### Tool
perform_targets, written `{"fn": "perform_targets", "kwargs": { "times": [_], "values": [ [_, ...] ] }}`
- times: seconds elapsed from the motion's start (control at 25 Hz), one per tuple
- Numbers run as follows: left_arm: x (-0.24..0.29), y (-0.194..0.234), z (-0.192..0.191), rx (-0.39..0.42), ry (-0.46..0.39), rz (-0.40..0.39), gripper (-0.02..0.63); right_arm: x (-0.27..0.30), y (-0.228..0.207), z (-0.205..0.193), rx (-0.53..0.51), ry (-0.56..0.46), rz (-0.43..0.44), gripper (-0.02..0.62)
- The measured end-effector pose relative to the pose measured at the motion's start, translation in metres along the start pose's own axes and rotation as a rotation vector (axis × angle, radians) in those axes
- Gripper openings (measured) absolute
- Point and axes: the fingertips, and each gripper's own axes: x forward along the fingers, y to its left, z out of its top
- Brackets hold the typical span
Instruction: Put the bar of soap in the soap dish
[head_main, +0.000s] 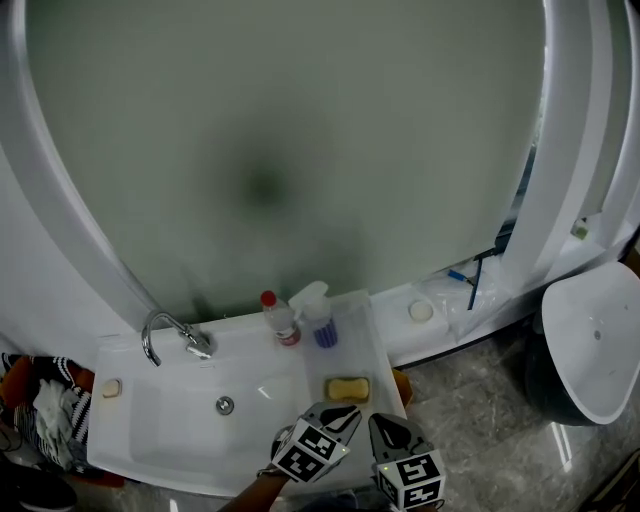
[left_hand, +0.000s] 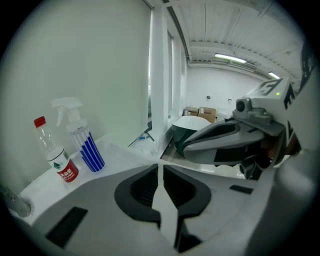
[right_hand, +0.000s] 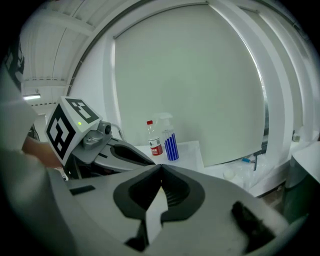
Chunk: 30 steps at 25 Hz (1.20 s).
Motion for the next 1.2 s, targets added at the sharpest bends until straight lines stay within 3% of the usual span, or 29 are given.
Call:
{"fn": "perform_targets", "kwargs": {
  "times": [0.56, 0.88, 1.2],
  "values": [
    [-0.037, -0.022, -0.001, -0.319, -0.201, 0.174, 0.011, -0.013, 0.028, 0.002, -0.042, -0.039, 0.147, 0.011],
    [-0.054, -0.027, -0.01, -0.426, -0.27, 0.299, 0.011, -0.022, 0.038, 0.0, -0.083, -0.033, 0.204, 0.011],
    [-0.065, -0.032, -0.01, -0.435, -0.274, 0.381, 0.011, -0.031, 0.044, 0.001, -0.096, -0.026, 0.239, 0.011]
  ]
}}
